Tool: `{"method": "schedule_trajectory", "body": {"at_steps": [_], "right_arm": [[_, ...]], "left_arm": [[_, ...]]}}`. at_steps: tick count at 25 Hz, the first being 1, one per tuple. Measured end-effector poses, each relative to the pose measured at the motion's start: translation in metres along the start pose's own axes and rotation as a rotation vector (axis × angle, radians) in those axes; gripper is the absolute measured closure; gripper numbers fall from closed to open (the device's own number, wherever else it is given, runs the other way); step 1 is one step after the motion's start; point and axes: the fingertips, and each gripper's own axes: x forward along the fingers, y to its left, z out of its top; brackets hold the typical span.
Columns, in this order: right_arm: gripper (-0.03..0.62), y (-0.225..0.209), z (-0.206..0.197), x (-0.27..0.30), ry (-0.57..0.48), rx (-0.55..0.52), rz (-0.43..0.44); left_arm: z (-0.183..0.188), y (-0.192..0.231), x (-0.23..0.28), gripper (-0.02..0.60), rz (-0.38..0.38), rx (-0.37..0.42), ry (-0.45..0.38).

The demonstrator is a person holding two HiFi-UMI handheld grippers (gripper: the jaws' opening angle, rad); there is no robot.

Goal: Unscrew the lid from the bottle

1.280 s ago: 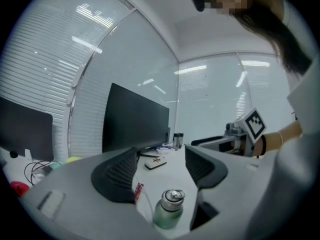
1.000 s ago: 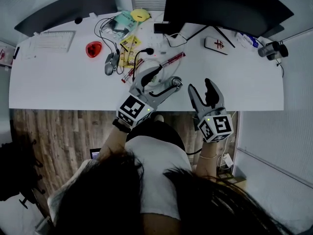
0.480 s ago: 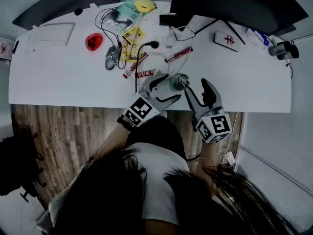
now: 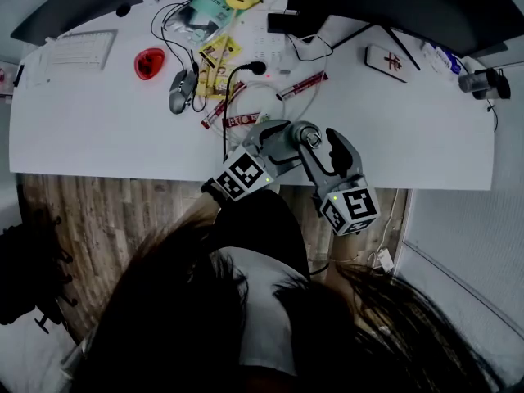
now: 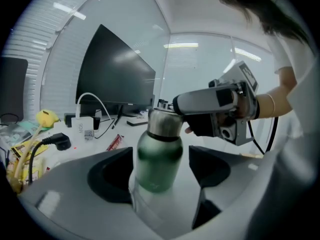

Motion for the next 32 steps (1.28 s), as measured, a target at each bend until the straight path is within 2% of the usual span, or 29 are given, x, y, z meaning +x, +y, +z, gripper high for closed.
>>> {"method": "schedule_trajectory", "body": {"at_steps": [10, 14, 18, 27, 32], "right_arm": [[0.345, 0.006, -0.014, 0.021, 0.057, -0.079, 0.057], [0.345, 0.007, -0.015, 0.021, 0.083, -0.086, 0.126], [0.345, 0.011, -0.018, 0.020, 0.143, -0.130, 0.281], [0.345, 0.024, -0.022, 0.020, 0.263, -0.274, 0.703], [0.345, 0.033, -0.024, 0.018, 0.347, -0.387, 0.868]], "left_arm": [[-0.009, 0.004, 0.012, 0.209, -0.007, 0.023, 0.042], [-0.011, 0.005, 0.012, 0.210, -0.032, 0.043, 0.065], [-0.012, 0.003, 0.010, 0.212, -0.131, 0.086, 0.108], [-0.016, 0.001, 0.005, 0.213, -0.455, 0.238, 0.243], [-0.018, 0.000, 0.002, 0.215, -0.599, 0.332, 0.300]]}}
